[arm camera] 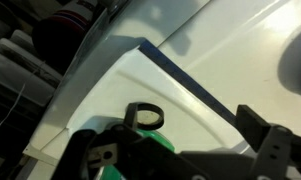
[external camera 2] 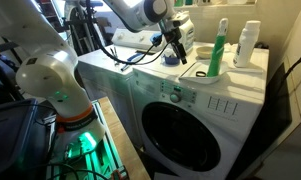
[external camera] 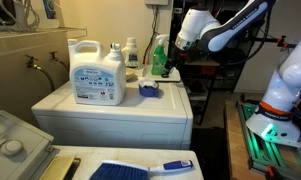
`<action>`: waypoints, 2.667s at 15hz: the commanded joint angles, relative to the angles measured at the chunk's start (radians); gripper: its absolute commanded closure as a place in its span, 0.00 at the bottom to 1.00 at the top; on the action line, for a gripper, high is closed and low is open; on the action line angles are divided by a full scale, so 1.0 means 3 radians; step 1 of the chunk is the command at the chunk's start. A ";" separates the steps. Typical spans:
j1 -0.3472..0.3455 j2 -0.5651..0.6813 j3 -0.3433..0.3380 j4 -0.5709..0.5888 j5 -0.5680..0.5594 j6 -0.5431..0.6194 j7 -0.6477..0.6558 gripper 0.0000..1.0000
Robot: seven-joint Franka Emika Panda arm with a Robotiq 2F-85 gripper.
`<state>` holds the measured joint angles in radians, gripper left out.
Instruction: Put the black lid in the cup
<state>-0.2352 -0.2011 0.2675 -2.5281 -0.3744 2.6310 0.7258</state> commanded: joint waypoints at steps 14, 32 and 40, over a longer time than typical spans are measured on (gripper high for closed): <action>0.0536 0.0694 -0.0591 0.0730 0.0011 -0.0971 0.1582 0.00; 0.0735 0.1065 -0.0949 0.0842 -0.1267 -0.0330 0.3244 0.00; 0.0832 0.1303 -0.1066 0.1027 -0.1807 -0.0350 0.3594 0.09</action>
<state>-0.0059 0.1581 -0.0269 -2.2416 -0.8580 2.5249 1.7570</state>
